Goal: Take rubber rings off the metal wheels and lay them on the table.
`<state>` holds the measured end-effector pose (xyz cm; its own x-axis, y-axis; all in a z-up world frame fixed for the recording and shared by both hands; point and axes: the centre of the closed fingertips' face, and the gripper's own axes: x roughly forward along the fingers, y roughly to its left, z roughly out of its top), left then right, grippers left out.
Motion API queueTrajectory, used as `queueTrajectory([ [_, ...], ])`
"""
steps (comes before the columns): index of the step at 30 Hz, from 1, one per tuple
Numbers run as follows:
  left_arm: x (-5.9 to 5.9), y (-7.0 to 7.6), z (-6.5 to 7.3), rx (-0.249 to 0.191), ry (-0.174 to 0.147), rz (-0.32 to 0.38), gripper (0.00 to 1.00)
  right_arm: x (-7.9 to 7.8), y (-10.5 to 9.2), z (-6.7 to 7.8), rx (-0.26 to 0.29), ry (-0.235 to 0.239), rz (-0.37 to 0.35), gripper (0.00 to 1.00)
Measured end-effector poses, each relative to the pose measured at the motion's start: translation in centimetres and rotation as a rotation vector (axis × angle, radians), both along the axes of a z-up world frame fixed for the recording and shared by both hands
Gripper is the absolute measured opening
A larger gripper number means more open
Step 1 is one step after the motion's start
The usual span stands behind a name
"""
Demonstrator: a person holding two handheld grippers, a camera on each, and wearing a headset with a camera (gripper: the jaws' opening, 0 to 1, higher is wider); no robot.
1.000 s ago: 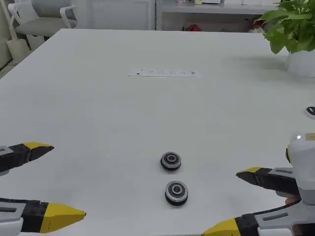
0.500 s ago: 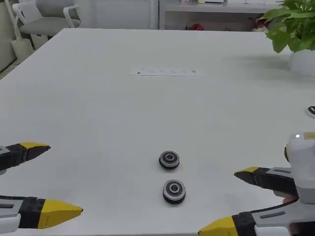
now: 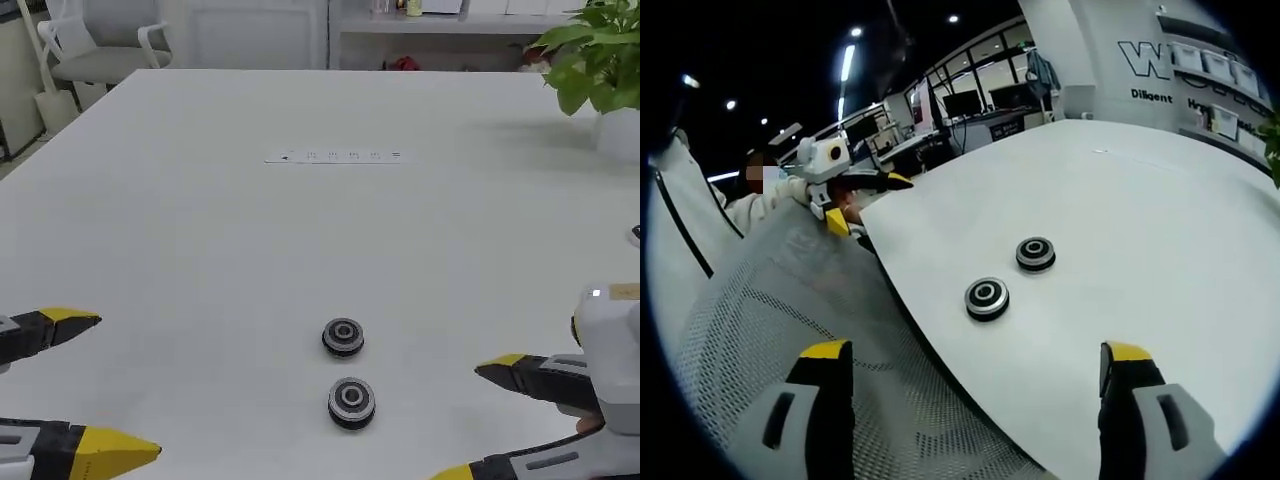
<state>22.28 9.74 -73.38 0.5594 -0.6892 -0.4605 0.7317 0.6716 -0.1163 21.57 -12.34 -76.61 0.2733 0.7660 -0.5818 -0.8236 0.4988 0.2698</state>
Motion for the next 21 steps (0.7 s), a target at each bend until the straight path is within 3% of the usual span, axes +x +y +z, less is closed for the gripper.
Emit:
queueTrajectory([
  [2,-0.1,-0.2,0.2,-0.019,0.005,0.0,1.0,0.0,0.0,-0.1,-0.003,0.002,0.001,0.99],
  [10,-0.2,-0.3,0.0,-0.007,0.011,-0.01,1.0,0.1,0.0,0.1,0.011,0.003,-0.004,0.98],
  [16,-0.6,-1.3,0.7,-0.066,0.012,-0.045,1.0,0.0,-0.2,0.3,0.014,0.002,-0.001,0.95],
  [18,-0.9,-1.6,0.5,-0.054,0.026,-0.071,1.0,0.0,-0.3,0.2,0.003,0.001,0.003,0.94],
  [21,-1.1,-1.8,0.3,-0.035,0.024,-0.087,1.0,0.0,-0.4,0.1,-0.005,-0.003,0.005,0.94],
])
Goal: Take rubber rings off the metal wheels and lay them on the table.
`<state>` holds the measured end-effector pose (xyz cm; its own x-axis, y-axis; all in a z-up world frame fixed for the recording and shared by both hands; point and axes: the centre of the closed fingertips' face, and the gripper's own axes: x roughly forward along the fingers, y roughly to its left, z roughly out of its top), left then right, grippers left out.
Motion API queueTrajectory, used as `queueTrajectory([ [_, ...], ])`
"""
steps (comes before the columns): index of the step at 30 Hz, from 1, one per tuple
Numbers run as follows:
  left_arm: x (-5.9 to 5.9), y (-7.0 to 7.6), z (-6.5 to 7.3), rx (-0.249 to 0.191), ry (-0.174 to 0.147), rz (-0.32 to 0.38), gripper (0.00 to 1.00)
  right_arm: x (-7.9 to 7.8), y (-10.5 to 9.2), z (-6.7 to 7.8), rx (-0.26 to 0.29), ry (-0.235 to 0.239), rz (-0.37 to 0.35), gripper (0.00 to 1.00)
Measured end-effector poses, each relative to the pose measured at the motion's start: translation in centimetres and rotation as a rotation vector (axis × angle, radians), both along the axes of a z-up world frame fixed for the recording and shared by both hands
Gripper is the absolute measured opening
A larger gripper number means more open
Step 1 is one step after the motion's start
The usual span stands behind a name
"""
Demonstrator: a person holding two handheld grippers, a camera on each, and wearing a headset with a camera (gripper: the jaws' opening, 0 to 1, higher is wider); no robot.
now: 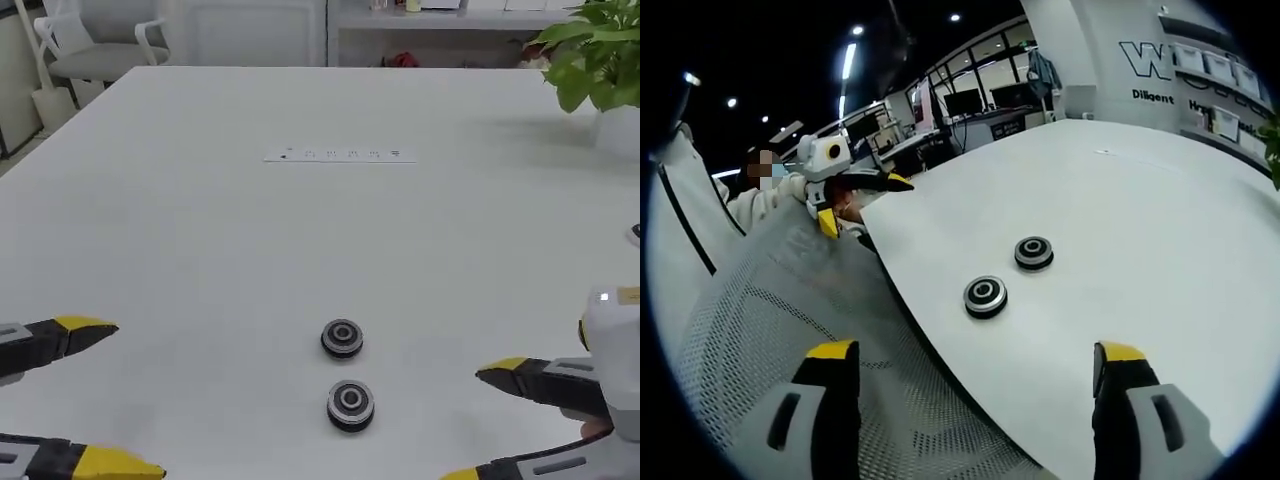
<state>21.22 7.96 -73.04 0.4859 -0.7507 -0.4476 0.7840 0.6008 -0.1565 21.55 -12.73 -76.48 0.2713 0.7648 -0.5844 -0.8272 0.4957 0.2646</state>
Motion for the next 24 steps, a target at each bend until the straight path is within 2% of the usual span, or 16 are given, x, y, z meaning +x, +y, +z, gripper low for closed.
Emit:
queueTrajectory([
  [4,0.1,0.1,0.5,-0.017,-0.006,0.013,1.0,0.1,0.0,0.1,0.012,0.001,-0.003,0.93],
  [9,0.2,0.1,0.6,-0.013,-0.015,0.011,1.0,0.0,0.1,0.2,0.017,0.001,0.001,0.93],
  [15,-0.4,-0.2,0.6,-0.005,0.0,-0.007,1.0,0.1,0.7,0.7,0.053,0.002,-0.004,0.93],
  [20,-0.4,-0.2,0.7,0.005,0.006,-0.004,1.0,0.5,0.8,0.6,0.057,-0.002,-0.009,0.93],
  [21,-0.4,-0.2,0.7,0.011,0.004,-0.004,1.0,0.6,0.8,0.7,0.064,0.0,-0.011,0.93],
  [22,-0.1,0.1,0.7,0.026,-0.013,0.005,1.0,0.7,1.0,0.9,0.079,0.0,-0.013,0.93],
  [24,0.1,0.3,1.0,0.03,-0.021,0.015,1.0,0.8,1.2,1.1,0.092,-0.002,-0.015,0.92],
])
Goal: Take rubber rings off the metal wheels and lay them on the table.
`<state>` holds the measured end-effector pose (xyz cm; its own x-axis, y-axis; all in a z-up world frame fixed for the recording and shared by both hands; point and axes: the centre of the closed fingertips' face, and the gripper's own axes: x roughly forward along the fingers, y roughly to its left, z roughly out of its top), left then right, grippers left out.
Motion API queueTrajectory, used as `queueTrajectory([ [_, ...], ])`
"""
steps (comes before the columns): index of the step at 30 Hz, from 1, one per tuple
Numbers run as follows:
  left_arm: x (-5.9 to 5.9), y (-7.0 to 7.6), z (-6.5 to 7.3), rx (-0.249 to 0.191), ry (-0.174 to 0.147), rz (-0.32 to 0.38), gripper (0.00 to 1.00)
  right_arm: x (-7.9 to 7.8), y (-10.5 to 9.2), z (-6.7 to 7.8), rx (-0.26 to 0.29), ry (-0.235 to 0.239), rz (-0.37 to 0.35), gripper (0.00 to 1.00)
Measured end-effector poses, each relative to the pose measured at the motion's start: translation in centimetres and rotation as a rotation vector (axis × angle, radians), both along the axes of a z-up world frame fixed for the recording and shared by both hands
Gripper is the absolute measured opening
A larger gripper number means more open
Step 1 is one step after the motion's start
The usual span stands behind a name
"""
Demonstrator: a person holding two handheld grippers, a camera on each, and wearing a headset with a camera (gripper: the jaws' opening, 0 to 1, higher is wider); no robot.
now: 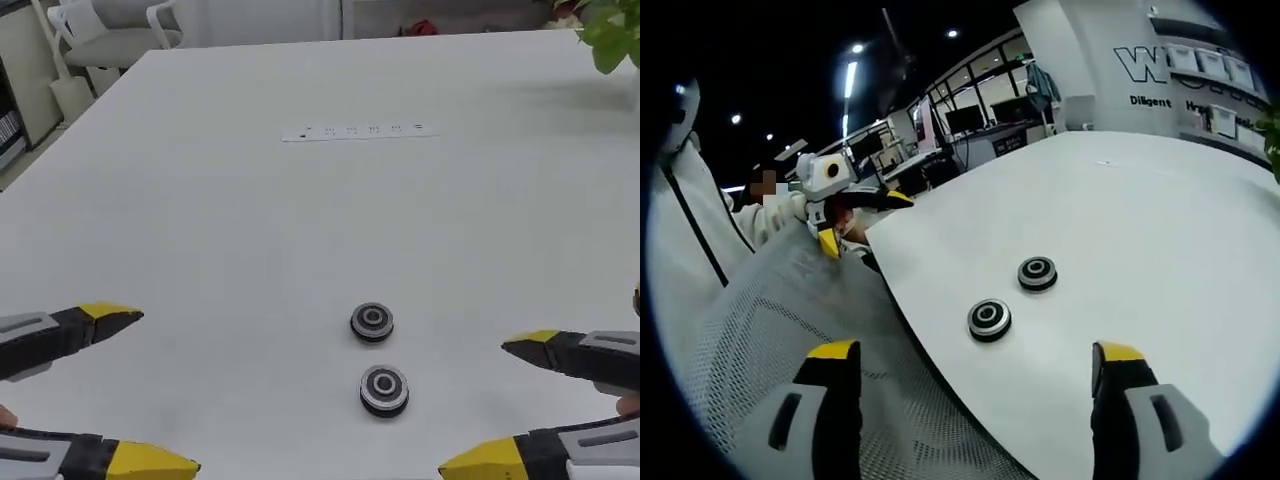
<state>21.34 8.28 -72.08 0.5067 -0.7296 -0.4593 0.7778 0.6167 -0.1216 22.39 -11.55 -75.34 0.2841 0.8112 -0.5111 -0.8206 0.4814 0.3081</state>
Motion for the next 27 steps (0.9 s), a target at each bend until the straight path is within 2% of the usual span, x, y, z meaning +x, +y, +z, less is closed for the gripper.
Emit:
queueTrajectory([
  [3,0.1,-0.2,1.1,-0.007,-0.018,-0.015,1.0,0.1,0.3,0.1,-0.006,-0.008,0.017,0.92],
  [5,0.0,-0.6,1.5,0.004,-0.028,-0.04,1.0,0.2,0.3,0.2,-0.005,-0.01,0.02,0.92],
  [7,0.1,-0.9,1.9,0.041,-0.05,-0.075,1.0,0.4,0.4,0.3,-0.003,-0.012,0.021,0.91],
  [13,0.6,-1.6,4.3,0.052,-0.111,-0.124,1.0,0.6,0.5,0.9,0.015,-0.029,0.028,0.89],
  [17,0.8,-2.5,5.9,0.032,-0.142,-0.142,1.0,0.1,0.6,0.7,0.008,-0.014,0.06,0.79],
  [21,1.1,-3.7,7.3,0.023,-0.181,-0.17,1.0,0.1,0.7,0.7,0.014,-0.02,0.06,0.78],
  [23,1.3,-4.6,8.1,0.003,-0.195,-0.184,1.0,0.2,0.7,0.8,0.02,-0.03,0.059,0.77],
  [27,1.8,-6.2,9.2,-0.003,-0.232,-0.215,1.0,0.5,0.9,1.1,0.038,-0.043,0.059,0.73],
])
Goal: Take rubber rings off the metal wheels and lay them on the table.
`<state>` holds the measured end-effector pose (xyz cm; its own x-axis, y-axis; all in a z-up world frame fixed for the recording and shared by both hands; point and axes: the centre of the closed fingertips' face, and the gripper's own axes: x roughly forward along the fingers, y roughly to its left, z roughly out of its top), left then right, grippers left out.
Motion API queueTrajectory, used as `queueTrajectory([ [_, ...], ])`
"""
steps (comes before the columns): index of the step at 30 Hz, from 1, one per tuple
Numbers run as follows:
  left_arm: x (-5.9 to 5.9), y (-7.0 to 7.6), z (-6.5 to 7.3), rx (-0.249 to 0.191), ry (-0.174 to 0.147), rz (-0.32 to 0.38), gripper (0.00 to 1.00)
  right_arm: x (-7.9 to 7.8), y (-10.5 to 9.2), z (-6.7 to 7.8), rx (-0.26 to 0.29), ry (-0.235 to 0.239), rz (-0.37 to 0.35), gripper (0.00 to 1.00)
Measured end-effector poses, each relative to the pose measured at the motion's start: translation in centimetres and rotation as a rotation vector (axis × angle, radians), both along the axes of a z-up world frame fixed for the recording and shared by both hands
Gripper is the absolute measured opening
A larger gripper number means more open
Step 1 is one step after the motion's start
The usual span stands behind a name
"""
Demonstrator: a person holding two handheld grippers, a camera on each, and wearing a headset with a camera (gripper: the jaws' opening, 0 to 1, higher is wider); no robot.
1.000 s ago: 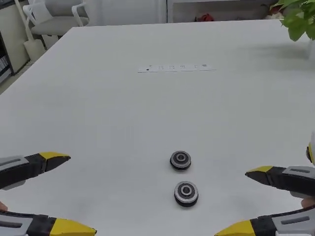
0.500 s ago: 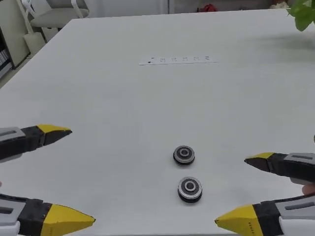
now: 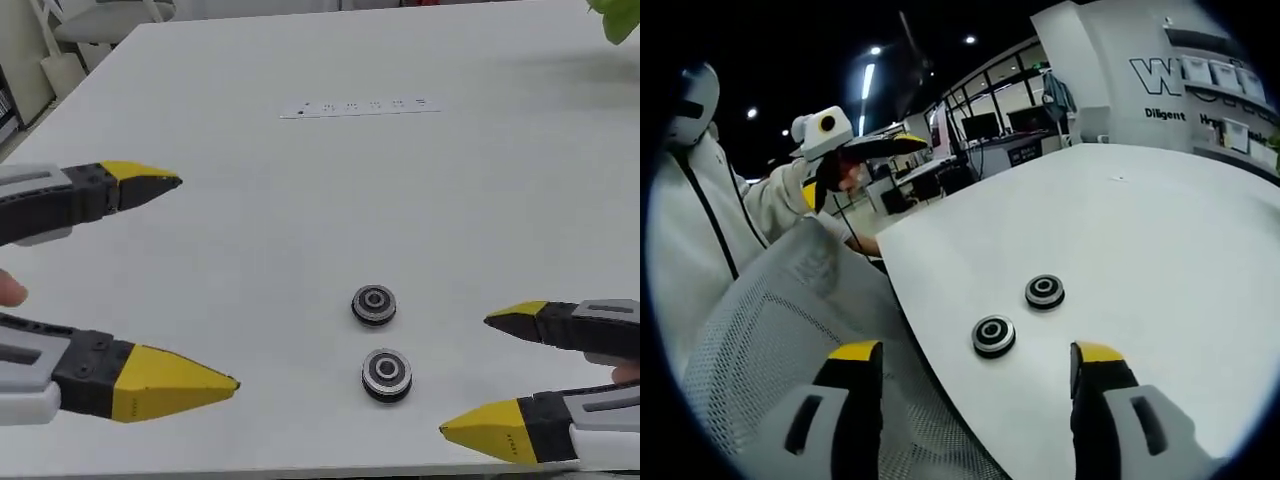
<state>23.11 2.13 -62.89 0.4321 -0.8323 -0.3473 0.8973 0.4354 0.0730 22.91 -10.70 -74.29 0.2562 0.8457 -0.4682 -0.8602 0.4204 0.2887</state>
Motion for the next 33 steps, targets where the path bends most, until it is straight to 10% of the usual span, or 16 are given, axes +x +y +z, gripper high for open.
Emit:
queueTrajectory([
  [13,1.1,-4.8,0.7,0.002,-0.058,-0.129,0.93,0.8,0.9,0.7,0.027,-0.057,0.046,0.58],
  [33,2.0,-9.0,-3.2,0.016,-0.009,-0.239,0.69,1.8,2.6,-1.1,-0.015,-0.119,0.133,0.34],
])
